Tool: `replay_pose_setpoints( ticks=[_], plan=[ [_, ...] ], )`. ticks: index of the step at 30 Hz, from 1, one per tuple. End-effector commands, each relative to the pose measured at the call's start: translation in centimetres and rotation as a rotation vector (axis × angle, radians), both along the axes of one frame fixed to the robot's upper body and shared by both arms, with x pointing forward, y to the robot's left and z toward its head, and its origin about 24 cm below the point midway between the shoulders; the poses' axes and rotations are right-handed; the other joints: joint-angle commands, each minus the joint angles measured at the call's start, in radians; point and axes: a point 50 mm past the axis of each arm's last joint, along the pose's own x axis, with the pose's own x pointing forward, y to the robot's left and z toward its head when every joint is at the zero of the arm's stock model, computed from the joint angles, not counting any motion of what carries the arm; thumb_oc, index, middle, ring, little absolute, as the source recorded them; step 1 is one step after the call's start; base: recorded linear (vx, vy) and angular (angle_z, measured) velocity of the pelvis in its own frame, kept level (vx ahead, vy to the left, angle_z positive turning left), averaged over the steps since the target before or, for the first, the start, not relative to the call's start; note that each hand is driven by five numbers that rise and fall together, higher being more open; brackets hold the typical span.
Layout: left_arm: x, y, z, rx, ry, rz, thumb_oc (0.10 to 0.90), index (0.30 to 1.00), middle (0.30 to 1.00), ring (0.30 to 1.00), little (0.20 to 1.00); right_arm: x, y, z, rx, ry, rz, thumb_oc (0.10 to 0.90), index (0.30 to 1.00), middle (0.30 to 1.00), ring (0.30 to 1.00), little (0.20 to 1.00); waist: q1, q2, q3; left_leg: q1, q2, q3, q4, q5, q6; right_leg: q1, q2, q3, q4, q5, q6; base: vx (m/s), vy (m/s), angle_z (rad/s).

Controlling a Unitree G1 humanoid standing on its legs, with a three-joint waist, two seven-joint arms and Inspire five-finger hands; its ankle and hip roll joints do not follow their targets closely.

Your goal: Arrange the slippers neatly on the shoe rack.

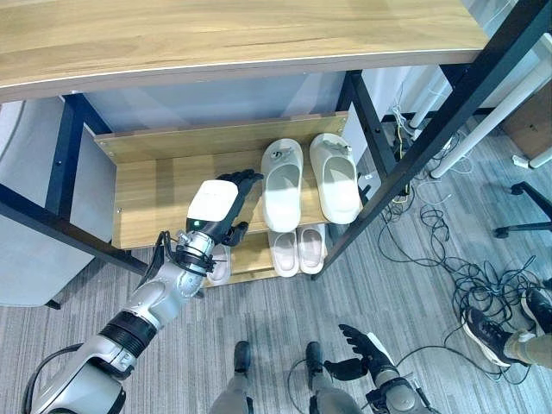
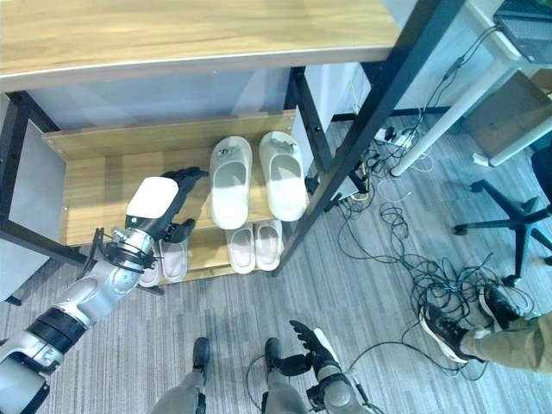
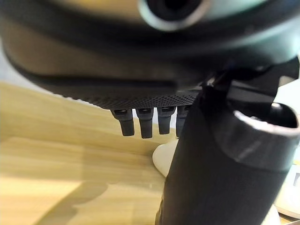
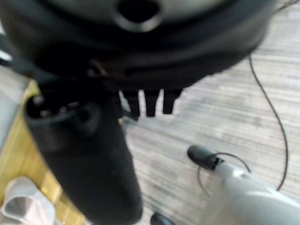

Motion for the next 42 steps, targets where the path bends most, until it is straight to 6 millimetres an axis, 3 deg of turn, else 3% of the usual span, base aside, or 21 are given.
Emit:
replay_pose_setpoints(
  ticks=[1, 10, 20, 32, 42],
  plan=[
    [1.7, -0.3, 4.2, -0.104, -0.171, 0.022, 0.8, 0.9, 0.9, 0.9, 0.9, 0.5, -0.8, 0.9, -0.016, -0.069, -0.027, 0.8, 0.9, 0.9, 0.9, 0.9, -0.002, 0.008, -0.024, -0.009, -0.066, -0.025, 0.031, -0.131, 0.059, 0.021, 0.002, -0.023, 0.009, -0.128, 0.035, 0.0, 0.0, 0.0],
    [1.7, -0.5, 4.3, -0.154, -0.162, 0.022, 0.8, 0.9, 0.9, 0.9, 0.9, 0.4, -0.8, 0.8, -0.018, -0.065, -0.014, 0.8, 0.9, 0.9, 0.9, 0.9, -0.003, 0.009, -0.022, -0.007, -0.066, -0.021, 0.033, -0.134, 0.06, 0.02, 0.006, -0.018, 0.009, -0.129, 0.033, 0.0, 0.0, 0.0],
    [1.6, -1.1, 0.9, -0.428, 0.078, 0.047, 0.8, 0.9, 0.9, 0.9, 0.9, 1.8, -0.7, 1.1, -0.042, -0.068, -0.027, 0.8, 0.9, 0.9, 0.9, 0.9, 0.001, 0.03, -0.023, -0.006, -0.069, -0.019, 0.031, -0.13, 0.062, 0.017, 0.005, -0.017, 0.01, -0.13, 0.029, 0.0, 0.0, 0.0],
    [1.7, -2.1, -0.9, -0.683, 0.209, 0.052, 0.8, 0.9, 0.9, 0.9, 0.9, 2.6, -0.2, 1.0, -0.058, -0.06, -0.017, 0.8, 0.9, 0.9, 0.9, 0.9, -0.002, 0.042, -0.022, -0.015, -0.069, -0.02, 0.033, -0.125, 0.064, 0.007, 0.006, -0.017, 0.011, -0.125, 0.024, 0.0, 0.0, 0.0],
    [1.3, -3.4, -0.6, -0.736, 0.294, -0.075, 0.8, 0.9, 0.9, 0.9, 0.9, 2.7, -0.2, 0.9, -0.068, -0.046, -0.01, 0.8, 0.9, 0.9, 0.9, 0.9, -0.003, 0.045, -0.02, -0.015, -0.07, -0.018, 0.036, -0.127, 0.066, 0.005, 0.008, -0.014, 0.013, -0.126, 0.022, 0.0, 0.0, 0.0]
  ],
)
